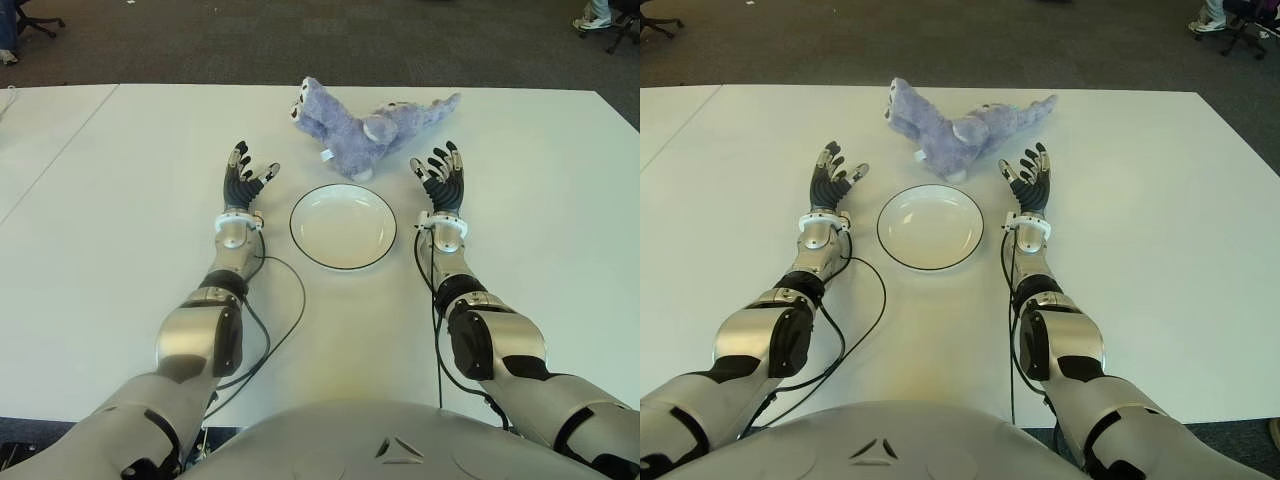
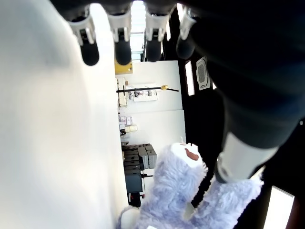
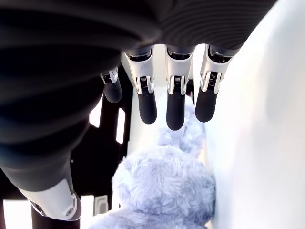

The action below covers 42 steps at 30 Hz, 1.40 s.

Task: Put the doll into the plate.

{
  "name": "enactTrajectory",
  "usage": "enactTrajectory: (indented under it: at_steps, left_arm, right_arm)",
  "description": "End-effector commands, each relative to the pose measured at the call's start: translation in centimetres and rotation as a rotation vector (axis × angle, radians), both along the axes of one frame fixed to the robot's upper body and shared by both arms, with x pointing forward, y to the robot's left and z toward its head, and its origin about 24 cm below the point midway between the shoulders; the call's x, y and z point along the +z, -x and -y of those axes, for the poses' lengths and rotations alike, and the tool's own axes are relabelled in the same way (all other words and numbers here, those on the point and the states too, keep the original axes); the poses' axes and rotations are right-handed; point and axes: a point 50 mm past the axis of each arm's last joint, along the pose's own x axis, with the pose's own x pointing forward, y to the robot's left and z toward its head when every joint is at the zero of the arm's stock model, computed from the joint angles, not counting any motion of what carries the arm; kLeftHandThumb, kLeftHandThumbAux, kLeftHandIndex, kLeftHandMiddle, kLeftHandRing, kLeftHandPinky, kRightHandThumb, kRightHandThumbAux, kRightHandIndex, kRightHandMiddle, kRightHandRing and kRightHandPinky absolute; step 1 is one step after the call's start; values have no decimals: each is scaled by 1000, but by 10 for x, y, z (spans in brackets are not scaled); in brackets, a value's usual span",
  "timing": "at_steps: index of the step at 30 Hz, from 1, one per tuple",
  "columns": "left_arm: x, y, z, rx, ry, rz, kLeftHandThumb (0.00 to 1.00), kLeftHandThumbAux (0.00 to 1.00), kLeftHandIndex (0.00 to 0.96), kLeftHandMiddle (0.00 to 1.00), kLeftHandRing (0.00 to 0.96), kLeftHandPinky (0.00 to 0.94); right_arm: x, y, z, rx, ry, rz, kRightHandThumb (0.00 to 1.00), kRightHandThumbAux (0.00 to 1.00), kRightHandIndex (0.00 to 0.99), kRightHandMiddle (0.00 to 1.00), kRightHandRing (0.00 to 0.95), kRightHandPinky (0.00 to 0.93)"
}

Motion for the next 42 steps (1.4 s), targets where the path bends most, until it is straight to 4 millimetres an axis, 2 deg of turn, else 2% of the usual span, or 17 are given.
enactTrajectory:
  at_steps: [1,5,11,20,25,34,42]
  left_arm:
    - [-100,90,5,39,42,-521,67,737,57,86,88,104]
    - [-100,90,6,39,38,-521,57,728,58,84,87,104]
    - [-100,90,6,39,36,-524,64,721,59,86,89,102]
    - [-99,90,6,37,35,-513,68,705,62,95,97,116]
    - [-99,90,6,38,33,-505,73,713,62,98,99,119]
    - [-98,89,6,41,43,-506,70,716,67,101,105,128]
    - [-99,89,6,41,46,-514,44,706,72,114,114,131]
  right_arm:
    - [-34,23,-6,-6,-23,-118,233,716,32,166,184,197]
    - [-28,18,-4,-5,-10,-102,236,722,31,165,178,180]
    - [-15,8,-4,-6,-4,-69,183,700,30,152,160,154]
    - [-3,-1,3,3,51,-38,162,677,29,137,154,172]
    - [2,-5,9,15,83,-35,173,659,26,121,141,157]
    - [32,-22,30,8,226,17,192,622,0,96,113,121]
    - [47,-28,40,-9,290,48,229,608,0,82,97,108]
